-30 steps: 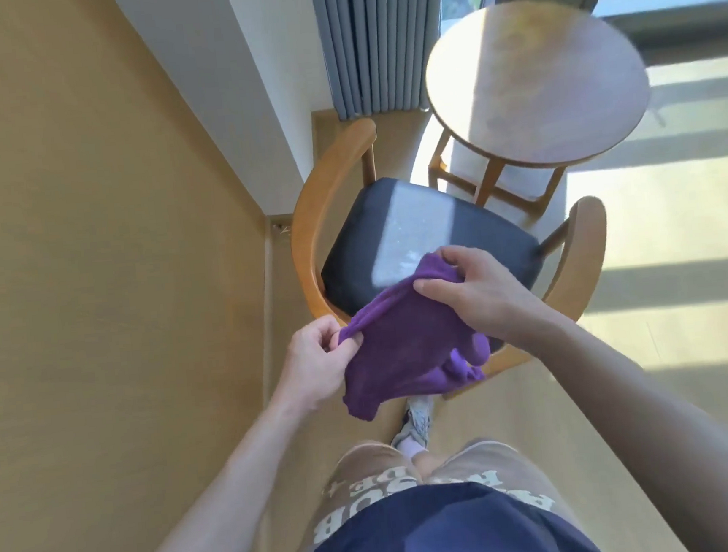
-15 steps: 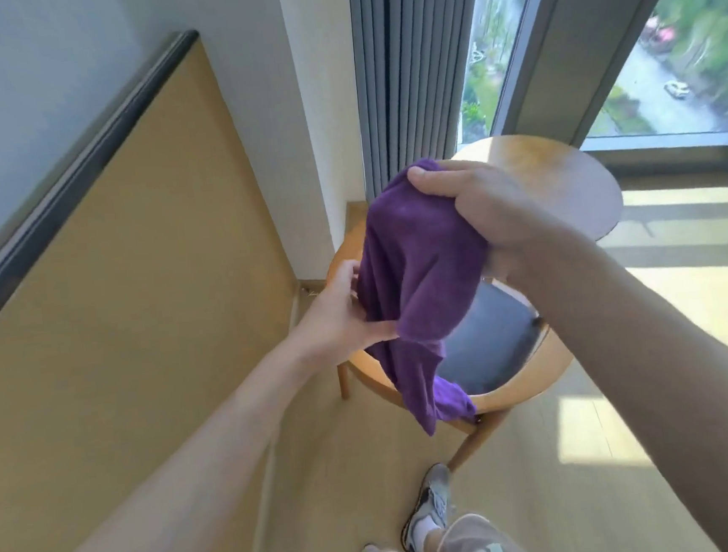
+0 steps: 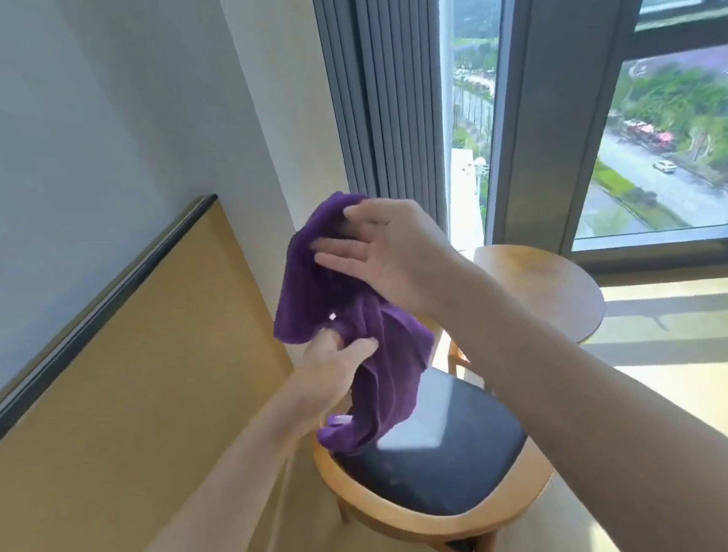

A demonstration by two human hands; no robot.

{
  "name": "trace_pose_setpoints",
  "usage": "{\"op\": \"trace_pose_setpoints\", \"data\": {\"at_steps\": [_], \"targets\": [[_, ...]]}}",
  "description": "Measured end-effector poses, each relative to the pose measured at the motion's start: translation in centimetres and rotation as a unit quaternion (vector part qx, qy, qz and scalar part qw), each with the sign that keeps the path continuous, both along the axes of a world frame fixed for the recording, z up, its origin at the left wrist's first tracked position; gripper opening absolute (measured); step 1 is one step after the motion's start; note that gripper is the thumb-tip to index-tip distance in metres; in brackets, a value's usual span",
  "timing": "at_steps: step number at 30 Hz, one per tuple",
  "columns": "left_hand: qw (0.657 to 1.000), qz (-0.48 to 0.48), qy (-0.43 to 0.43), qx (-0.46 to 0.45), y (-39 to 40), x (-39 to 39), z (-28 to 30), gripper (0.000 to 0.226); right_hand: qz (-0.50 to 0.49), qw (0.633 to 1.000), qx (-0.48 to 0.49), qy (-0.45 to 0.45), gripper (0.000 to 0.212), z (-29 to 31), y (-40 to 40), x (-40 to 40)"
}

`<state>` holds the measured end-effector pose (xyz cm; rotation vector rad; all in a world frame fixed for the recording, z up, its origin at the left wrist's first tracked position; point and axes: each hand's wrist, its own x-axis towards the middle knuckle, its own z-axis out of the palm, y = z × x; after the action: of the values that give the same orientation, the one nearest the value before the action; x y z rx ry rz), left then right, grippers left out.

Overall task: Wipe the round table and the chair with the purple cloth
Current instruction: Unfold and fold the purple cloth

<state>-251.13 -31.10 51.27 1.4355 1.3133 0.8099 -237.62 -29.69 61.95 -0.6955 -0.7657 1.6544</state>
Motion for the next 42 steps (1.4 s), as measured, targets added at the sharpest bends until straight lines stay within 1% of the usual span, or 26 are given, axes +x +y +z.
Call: {"op": "trace_pose_setpoints", "data": {"at_steps": [1,2,4,5,6,8,9,10,11,12,14,15,17,18,20,22,24,26,28,30,32,35,36,38,40,42], "targets": [[0.999,-0.003,-0.031,0.004,0.2,0.7,1.4,0.009,-0.005,0.998,0.01,-0.056,0.022,-0.3,-0.1,1.4],[0.997,-0.018,-0.071,-0.001,0.5,1.4,2.7,0.015,-0.015,0.994,0.025,-0.104,0.022,-0.5,-0.3,2.8],[0.99,-0.065,-0.121,-0.018,1.3,2.5,4.3,0.036,-0.047,0.981,0.043,-0.181,0.023,-0.9,-0.4,6.0],[0.989,-0.087,-0.12,-0.023,1.5,3.1,4.5,0.045,-0.072,0.968,0.048,-0.234,0.024,-1.1,-0.5,7.8],[0.988,-0.103,-0.111,-0.026,1.7,3.7,4.5,0.052,-0.102,0.944,0.057,-0.308,0.027,-1.6,-0.6,9.5],[0.989,-0.102,-0.104,-0.026,2.0,5.0,4.3,0.054,-0.148,0.868,0.091,-0.465,0.026,-3.1,-0.7,12.7],[0.988,-0.094,-0.116,-0.028,2.1,5.6,4.3,0.048,-0.156,0.841,0.091,-0.509,0.022,-4.1,-0.9,14.0],[0.987,-0.085,-0.131,-0.029,1.9,6.3,4.5,0.037,-0.148,0.834,0.079,-0.525,0.024,-5.1,-1.1,15.1],[0.985,-0.074,-0.152,-0.035,2.0,7.0,4.6,0.023,-0.129,0.844,0.058,-0.518,0.035,-6.1,-1.4,15.9],[0.982,-0.063,-0.174,-0.047,2.1,7.7,4.8,0.016,-0.095,0.864,0.034,-0.493,0.047,-7.0,-1.6,16.4],[0.972,-0.057,-0.213,-0.075,2.4,8.5,5.2,0.025,-0.017,0.902,0.002,-0.43,0.06,-7.9,-2.0,16.3],[0.969,-0.067,-0.22,-0.088,2.5,8.7,5.3,0.029,0.003,0.916,0.003,-0.401,0.057,-8.3,-2.0,16.0],[0.963,-0.111,-0.217,-0.114,2.7,8.7,5.3,0.029,-0.006,0.934,0.013,-0.357,0.039,-8.9,-1.5,15.1],[0.963,-0.112,-0.211,-0.121,3.0,8.3,5.3,0.039,-0.019,0.938,0.016,-0.345,0.031,-9.0,-1.1,14.7],[0.963,-0.087,-0.22,-0.132,3.7,7.6,5.7,0.05,-0.041,0.946,0.023,-0.322,0.028,-8.9,-0.5,14.0],[0.966,-0.071,-0.204,-0.14,4.7,6.6,6.1,0.05,-0.054,0.948,0.031,-0.313,0.03,-8.4,-0.1,13.4],[0.977,-0.08,-0.127,-0.149,5.6,5.2,6.8,0.042,-0.075,0.942,0.042,-0.324,0.037,-7.6,0.5,12.8],[0.985,-0.094,-0.028,-0.143,6.7,3.5,7.4,0.036,-0.101,0.928,0.064,-0.354,0.055,-6.8,1.2,12.1],[0.989,-0.086,0.036,-0.117,7.6,1.8,8.2,0.034,-0.129,0.908,0.092,-0.388,0.071,-6.3,2.5,11.6],[0.994,-0.05,0.057,-0.074,8.6,0.1,9.0,0.032,-0.158,0.898,0.103,-0.397,0.073,-5.9,3.9,11.3],[0.999,0.005,0.044,-0.03,9.9,-1.7,9.4,0.031,-0.18,0.909,0.082,-0.366,0.069,-5.2,4.9,11.0],[0.996,0.081,-0.031,0.002,11.4,-3.4,9.9,0.028,-0.174,0.942,0.039,-0.285,0.038,-4.9,6.3,10.6],[0.994,0.092,-0.06,0.005,11.8,-3.7,10.2,0.027,-0.166,0.949,0.032,-0.265,0.032,-4.7,6.6,10.2],[0.99,0.084,-0.11,0.007,12.4,-4.2,11.1,0.021,-0.153,0.961,0.024,-0.231,0.029,-4.7,7.3,9.2],[0.989,0.04,-0.143,0.007,12.5,-4.8,12.4,0.014,-0.142,0.968,0.011,-0.205,0.024,-4.7,7.9,8.1],[0.99,0.019,-0.135,0.03,12.5,-5.4,13.9,0.007,-0.154,0.972,-0.01,-0.178,0.022,-4.8,8.7,7.3]]}}
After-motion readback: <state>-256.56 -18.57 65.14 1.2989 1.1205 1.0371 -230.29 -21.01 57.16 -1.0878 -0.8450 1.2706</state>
